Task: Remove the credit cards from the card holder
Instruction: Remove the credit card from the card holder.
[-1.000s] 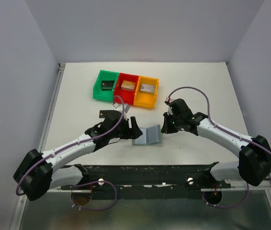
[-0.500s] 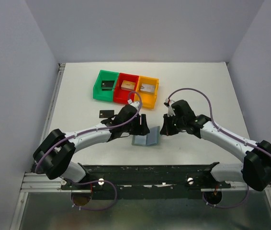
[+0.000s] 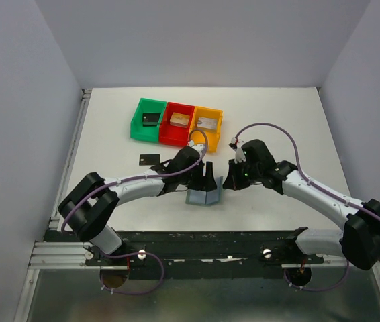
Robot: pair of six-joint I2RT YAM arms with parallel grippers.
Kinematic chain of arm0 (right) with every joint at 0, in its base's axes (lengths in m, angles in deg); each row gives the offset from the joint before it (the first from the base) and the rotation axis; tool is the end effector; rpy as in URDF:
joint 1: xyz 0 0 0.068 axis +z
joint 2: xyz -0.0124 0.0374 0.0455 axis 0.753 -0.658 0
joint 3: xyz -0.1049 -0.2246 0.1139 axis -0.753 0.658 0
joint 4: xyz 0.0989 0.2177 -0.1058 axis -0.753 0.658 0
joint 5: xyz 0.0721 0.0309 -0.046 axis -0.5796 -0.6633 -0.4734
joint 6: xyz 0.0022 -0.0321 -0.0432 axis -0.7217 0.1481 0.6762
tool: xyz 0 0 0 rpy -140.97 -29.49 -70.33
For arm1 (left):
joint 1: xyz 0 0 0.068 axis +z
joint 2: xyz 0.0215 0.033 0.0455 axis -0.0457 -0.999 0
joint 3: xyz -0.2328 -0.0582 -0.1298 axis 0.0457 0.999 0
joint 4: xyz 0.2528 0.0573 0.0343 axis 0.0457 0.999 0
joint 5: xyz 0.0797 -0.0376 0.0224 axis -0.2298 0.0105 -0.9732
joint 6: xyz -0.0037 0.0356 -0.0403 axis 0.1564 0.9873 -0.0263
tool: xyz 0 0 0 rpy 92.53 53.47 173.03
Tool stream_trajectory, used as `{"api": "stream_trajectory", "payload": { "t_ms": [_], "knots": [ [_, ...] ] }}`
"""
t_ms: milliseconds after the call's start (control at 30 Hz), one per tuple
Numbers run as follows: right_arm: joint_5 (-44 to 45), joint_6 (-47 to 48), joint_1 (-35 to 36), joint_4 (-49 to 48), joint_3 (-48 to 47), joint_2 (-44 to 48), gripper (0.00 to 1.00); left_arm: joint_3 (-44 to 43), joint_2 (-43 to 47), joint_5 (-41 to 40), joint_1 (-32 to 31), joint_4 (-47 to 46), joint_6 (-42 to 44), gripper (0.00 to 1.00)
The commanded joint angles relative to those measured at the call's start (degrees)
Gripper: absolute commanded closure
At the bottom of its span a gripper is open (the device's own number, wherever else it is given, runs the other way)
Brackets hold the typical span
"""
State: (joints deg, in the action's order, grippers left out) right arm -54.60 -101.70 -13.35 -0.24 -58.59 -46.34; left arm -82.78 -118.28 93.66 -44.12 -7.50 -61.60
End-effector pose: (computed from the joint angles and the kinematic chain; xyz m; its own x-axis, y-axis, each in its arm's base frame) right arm 0.2024 0.1554 0.2275 -0.8163 -0.1801 -0.5488 -0.4468 0.7990 0.4024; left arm 0.2147 -0.2373 0.1883 -0.8558 0.0191 -0.5169 0.3536 0.7510 -0.5576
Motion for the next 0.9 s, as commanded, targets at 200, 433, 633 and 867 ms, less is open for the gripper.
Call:
{"api": "stream_trajectory", "payload": {
  "t_ms": [200,433,633,867],
  "knots": [
    [-2.4,0.72,-0.26,-1.05,-2.14,1.06,1.0,-2.09,-2.13,2.26,-1.16,-1.62,1.21,0.26],
    [-2.4,0.98,-0.26,-1.14,-2.14,1.06,1.0,-2.0,-2.31,1.47,-1.34,-1.09,0.95,0.26],
    [-2.31,1.16,-0.26,-1.23,-1.88,0.71,1.0,-0.95,-1.16,0.16,-1.34,-1.0,0.6,0.26],
    [-2.4,1.42,-0.26,-1.41,-1.79,0.36,1.0,0.02,-0.64,-1.16,-1.34,-0.91,0.07,0.26]
  ]
}}
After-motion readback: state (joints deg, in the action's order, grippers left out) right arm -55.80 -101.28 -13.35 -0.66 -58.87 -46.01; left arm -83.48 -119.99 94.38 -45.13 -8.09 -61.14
